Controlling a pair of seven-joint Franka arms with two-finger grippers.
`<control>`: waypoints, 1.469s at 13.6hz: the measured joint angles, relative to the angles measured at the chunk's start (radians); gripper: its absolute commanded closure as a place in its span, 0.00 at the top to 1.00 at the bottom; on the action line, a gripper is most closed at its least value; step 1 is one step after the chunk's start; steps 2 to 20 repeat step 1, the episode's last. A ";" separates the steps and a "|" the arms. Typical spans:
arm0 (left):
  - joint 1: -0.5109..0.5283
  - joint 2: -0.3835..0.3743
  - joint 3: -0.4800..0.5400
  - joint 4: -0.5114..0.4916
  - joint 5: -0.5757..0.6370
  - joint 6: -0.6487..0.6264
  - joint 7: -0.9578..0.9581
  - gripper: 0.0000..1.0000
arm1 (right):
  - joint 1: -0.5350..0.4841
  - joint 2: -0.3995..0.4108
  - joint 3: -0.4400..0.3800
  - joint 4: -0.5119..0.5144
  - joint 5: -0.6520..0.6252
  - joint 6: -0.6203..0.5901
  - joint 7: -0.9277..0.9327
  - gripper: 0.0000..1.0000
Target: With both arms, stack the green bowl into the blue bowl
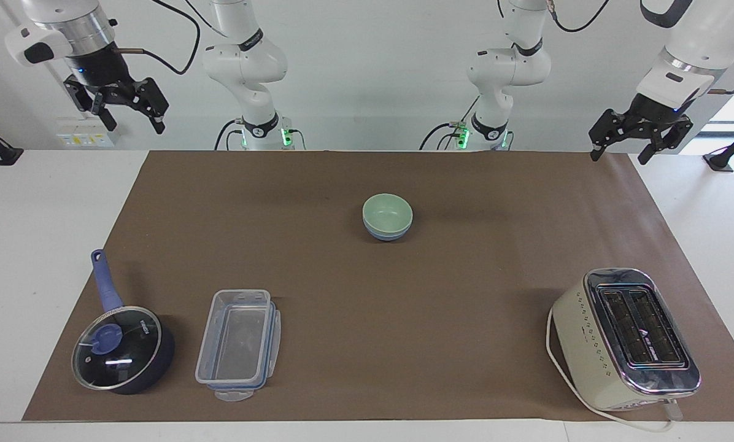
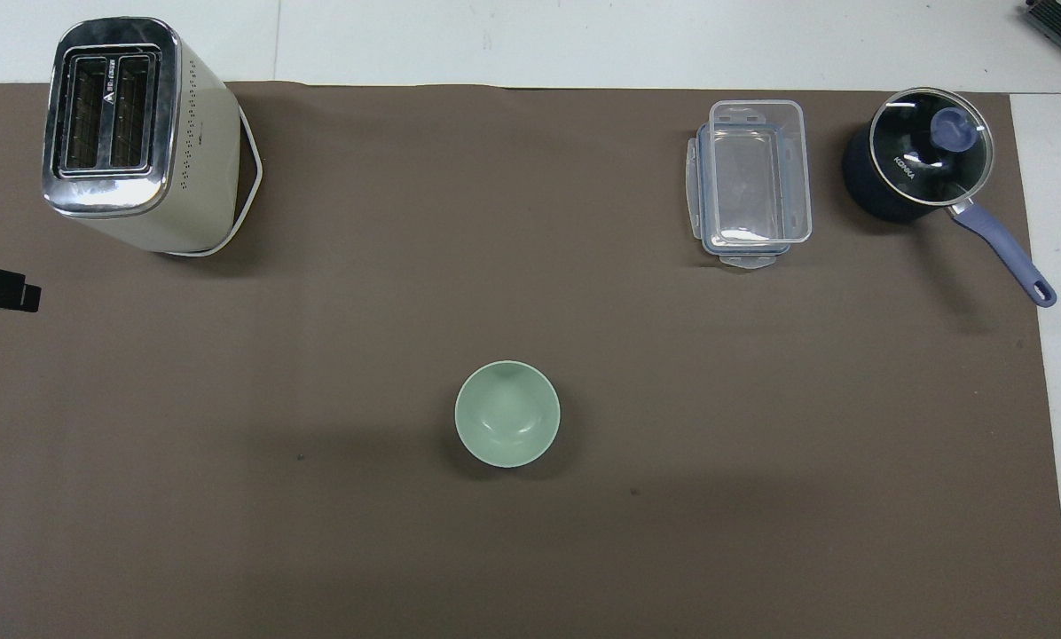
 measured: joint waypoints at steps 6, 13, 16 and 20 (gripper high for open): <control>0.000 0.000 0.000 0.000 0.000 0.000 0.000 1.00 | 0.000 -0.001 0.000 -0.003 -0.001 0.000 0.000 1.00; 0.000 0.000 0.000 0.000 0.000 0.000 0.000 1.00 | 0.000 -0.001 0.000 -0.003 -0.001 0.000 0.000 1.00; 0.000 0.000 0.000 0.000 0.000 0.000 0.000 1.00 | 0.000 -0.001 0.000 -0.003 -0.001 0.000 0.000 1.00; 0.000 0.000 0.000 0.000 0.000 0.000 0.000 1.00 | 0.000 -0.001 0.000 -0.003 -0.001 0.000 0.000 1.00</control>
